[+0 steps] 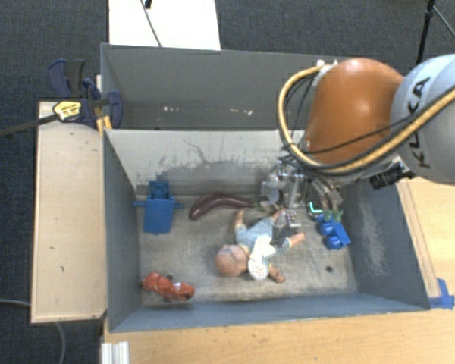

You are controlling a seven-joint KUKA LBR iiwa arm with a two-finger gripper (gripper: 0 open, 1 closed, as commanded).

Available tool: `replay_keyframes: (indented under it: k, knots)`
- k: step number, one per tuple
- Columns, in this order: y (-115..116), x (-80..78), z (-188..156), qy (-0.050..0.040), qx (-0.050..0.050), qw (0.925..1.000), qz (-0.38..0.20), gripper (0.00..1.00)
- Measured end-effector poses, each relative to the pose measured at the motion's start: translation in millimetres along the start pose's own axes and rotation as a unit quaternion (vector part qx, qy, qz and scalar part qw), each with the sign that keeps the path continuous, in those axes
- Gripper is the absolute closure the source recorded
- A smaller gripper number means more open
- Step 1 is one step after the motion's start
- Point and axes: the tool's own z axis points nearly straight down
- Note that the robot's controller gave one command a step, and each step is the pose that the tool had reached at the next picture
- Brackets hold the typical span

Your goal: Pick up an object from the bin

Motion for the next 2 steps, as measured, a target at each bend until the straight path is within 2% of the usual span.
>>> replay_keyframes:
  k: [1, 2]
  knots:
    - [-0.3, -1.6, -3.8, -0.0039, 0.0, 1.0, 0.001, 0.0]
    - [-5.5, -9.6, 34.9, -0.0086, 0.0, 0.9999, -0.014, 0.0]
